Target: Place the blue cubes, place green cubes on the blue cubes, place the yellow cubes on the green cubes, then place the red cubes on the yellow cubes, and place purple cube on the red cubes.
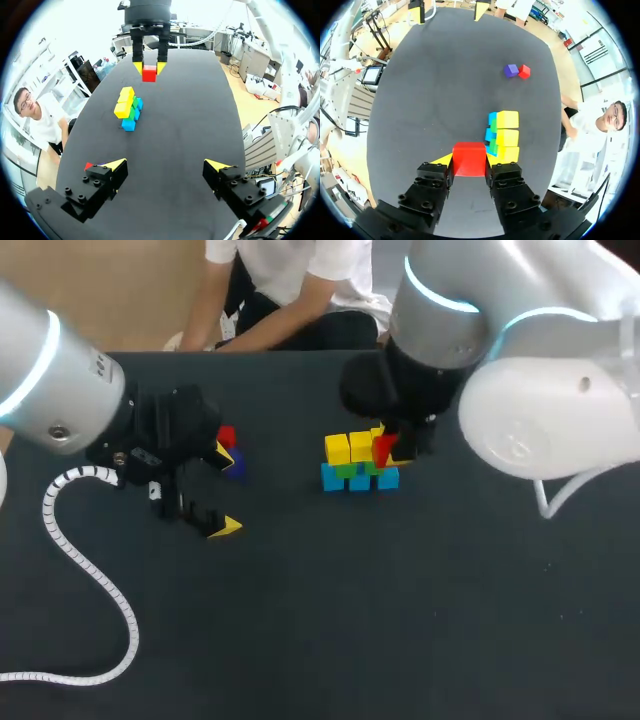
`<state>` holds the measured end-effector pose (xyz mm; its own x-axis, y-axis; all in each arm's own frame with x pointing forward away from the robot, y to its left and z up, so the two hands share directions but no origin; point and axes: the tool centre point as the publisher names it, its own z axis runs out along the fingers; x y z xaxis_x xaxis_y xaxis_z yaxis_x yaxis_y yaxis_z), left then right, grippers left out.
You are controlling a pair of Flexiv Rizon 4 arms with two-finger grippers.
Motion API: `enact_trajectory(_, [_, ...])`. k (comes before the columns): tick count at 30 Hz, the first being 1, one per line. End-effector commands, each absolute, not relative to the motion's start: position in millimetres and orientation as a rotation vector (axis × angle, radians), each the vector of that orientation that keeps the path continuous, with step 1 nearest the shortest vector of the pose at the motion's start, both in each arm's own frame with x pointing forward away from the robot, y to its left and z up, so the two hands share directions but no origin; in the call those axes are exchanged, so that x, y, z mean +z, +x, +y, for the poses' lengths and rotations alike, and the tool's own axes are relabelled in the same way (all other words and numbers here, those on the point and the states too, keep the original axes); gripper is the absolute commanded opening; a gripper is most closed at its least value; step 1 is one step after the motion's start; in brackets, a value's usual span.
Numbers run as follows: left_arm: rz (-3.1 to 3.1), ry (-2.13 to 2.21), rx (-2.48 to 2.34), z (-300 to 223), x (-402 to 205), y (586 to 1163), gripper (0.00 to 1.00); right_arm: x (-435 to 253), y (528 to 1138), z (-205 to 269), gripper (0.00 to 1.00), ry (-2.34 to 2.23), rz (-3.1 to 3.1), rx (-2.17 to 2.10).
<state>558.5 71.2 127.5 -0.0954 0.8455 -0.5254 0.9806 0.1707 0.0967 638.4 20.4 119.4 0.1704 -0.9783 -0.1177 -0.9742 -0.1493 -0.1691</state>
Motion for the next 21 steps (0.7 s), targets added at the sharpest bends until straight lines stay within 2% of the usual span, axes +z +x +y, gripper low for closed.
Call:
enact_trajectory(1, [1.98, 1.722, -0.393, 73.4, 127.1, 558.6, 1.0, 118.4, 646.7, 24.1, 0.0, -2.241, 1.913, -0.041])
enact_trajectory(21, [1.98, 1.722, -0.393, 73.4, 127.1, 558.6, 1.0, 124.8, 672.7, 26.6, 0.0, -2.262, 1.917, -0.026])
